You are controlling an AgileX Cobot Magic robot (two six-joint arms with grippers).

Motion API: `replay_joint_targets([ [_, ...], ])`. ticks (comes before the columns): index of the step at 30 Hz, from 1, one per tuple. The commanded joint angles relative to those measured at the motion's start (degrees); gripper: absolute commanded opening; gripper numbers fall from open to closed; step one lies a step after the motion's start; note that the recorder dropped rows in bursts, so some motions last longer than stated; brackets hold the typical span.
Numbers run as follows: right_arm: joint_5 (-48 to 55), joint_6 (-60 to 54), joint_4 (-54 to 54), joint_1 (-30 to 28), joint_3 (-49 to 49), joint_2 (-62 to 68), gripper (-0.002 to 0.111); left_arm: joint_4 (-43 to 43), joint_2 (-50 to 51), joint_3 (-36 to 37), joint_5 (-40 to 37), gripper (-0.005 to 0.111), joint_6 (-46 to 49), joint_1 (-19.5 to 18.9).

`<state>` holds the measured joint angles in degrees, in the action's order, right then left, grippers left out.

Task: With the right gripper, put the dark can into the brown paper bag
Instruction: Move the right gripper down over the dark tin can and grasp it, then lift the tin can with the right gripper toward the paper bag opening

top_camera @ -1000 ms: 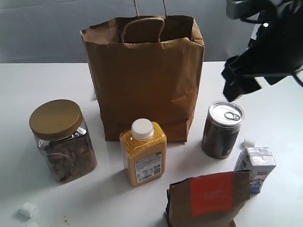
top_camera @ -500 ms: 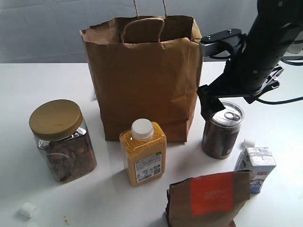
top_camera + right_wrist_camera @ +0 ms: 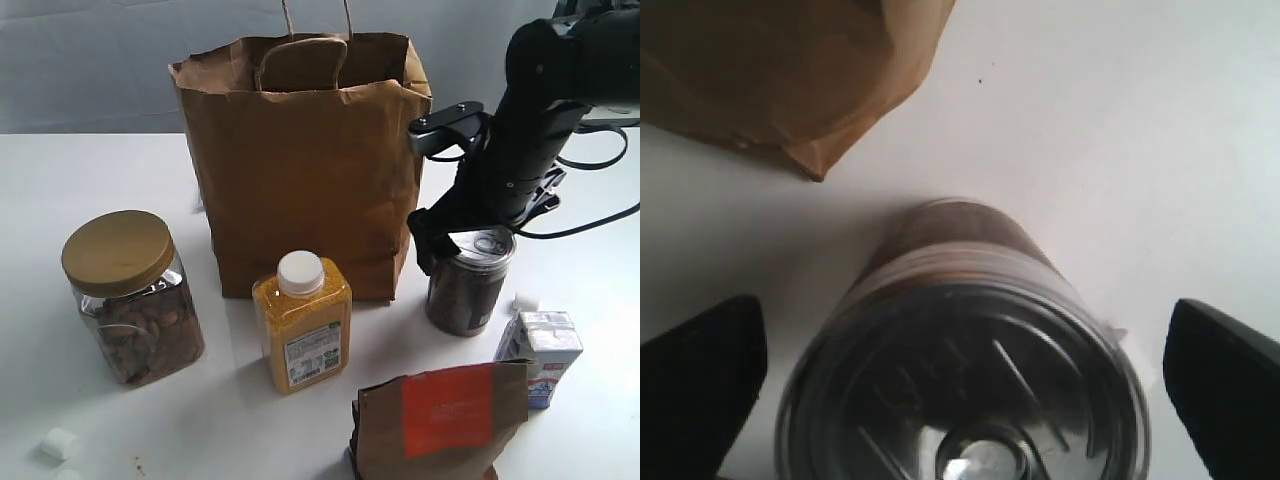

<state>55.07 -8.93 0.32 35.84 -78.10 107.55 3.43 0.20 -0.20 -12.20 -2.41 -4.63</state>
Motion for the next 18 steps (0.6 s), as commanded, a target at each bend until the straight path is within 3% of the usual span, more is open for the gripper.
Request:
replay_joint_targets([
  [1, 0.22, 0.03, -0.32, -0.52, 0.63, -0.03, 0.078, 0.15, -0.20, 0.20, 0.28, 0.000, -0.20, -0.10],
  [2, 0.37, 0.36, -0.32, -0.52, 0.63, -0.16, 0.068, 0.15, -0.20, 0.20, 0.28, 0.000, -0.20, -0.10],
  [5, 0.63, 0.36, 1.28, -0.52, 0.63, -1.30, 0.020, 0.15, -0.20, 0.20, 0.28, 0.000, -0.20, -0.10],
  [7, 0.97, 0.13, 2.29, -0.52, 0.63, -3.07, 0.000, 0.15, -0.20, 0.20, 0.28, 0.000, -0.20, -0.10],
  [13, 3.47, 0.25, 2.75, -0.73, 0.63, -17.62, 0.000, 0.15, -0.20, 0.20, 0.28, 0.000, -0.20, -0.10],
  [18, 11.34, 2.87, 2.88, -0.50, -10.76, -28.10, 0.000, 0.15, -0.20, 0.20, 0.28, 0.000, -0.20, -0.10],
])
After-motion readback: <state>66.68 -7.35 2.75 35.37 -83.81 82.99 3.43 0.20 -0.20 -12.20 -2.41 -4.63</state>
